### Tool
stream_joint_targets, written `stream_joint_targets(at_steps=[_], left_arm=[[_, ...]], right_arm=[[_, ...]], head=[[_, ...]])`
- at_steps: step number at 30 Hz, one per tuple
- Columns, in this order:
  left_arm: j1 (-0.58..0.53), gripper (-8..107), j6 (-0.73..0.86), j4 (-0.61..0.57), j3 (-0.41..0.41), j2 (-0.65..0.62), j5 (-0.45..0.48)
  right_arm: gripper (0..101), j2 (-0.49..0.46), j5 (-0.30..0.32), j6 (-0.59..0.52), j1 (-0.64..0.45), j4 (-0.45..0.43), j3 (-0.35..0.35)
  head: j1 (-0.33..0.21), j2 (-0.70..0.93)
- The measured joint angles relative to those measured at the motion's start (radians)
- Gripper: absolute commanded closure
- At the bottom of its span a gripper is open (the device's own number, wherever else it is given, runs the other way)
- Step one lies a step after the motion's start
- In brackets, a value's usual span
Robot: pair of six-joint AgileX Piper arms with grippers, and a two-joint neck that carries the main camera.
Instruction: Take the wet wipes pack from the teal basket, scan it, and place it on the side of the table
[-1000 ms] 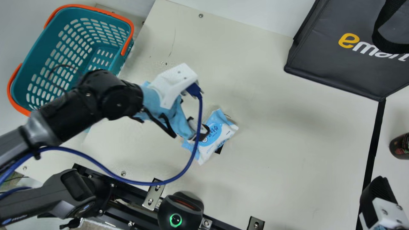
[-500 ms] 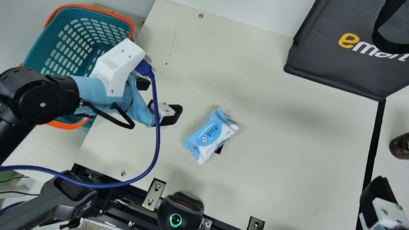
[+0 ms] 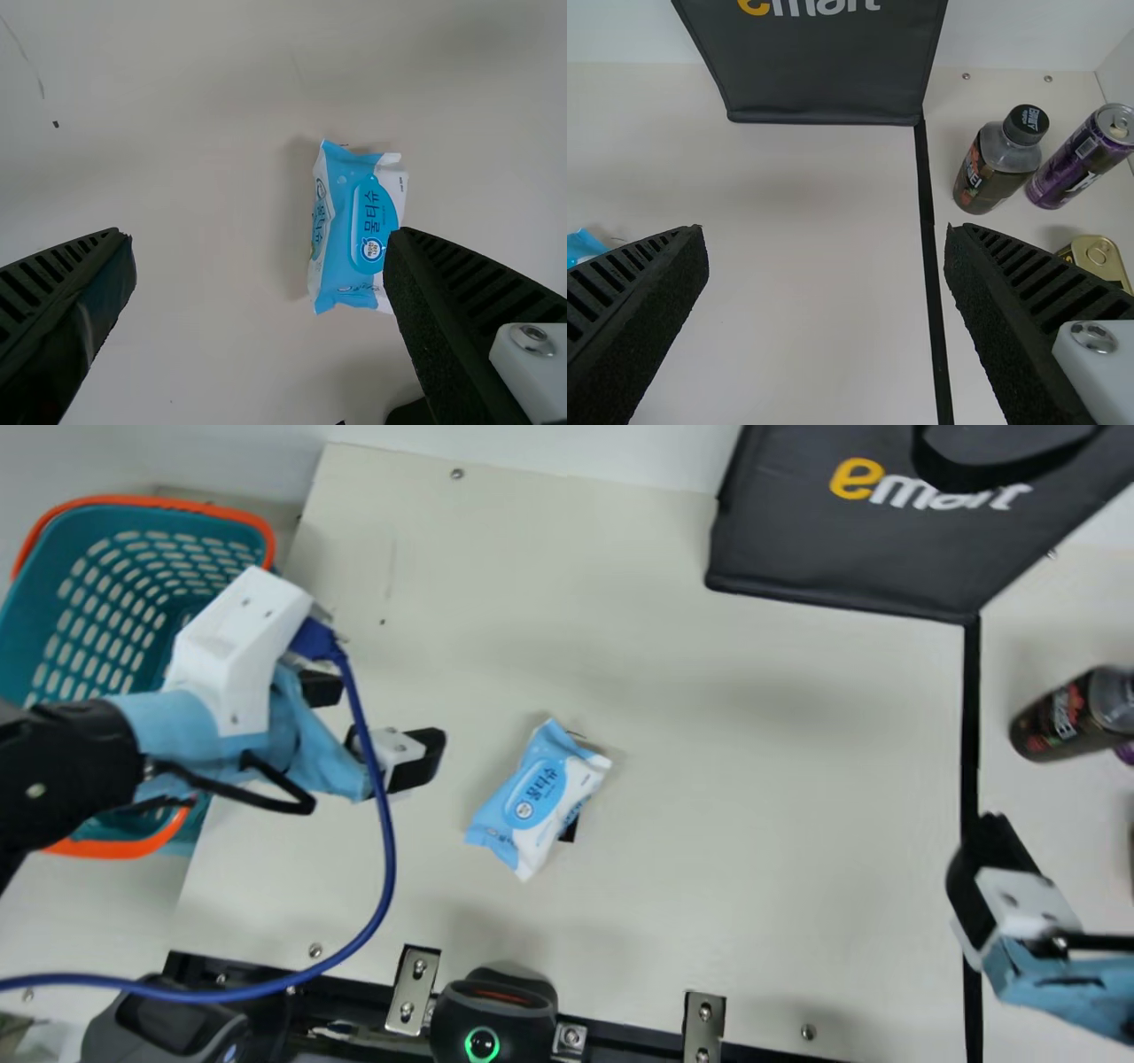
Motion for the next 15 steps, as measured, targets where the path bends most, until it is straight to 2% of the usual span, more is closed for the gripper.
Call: stream_joint_targets(at_steps=[4, 15], left_arm=[[0.000, 9, 0.000, 0.000, 0.000, 0.000, 0.000], [0.000, 9, 0.000, 0.000, 0.000, 0.000, 0.000]], right_arm=[[6, 0.000, 0.000, 0.000, 0.000, 0.000, 0.000], [6, 0.000, 0.000, 0.000, 0.000, 0.000, 0.000]], head=[[0.000, -0.083], [0.000, -0.087]])
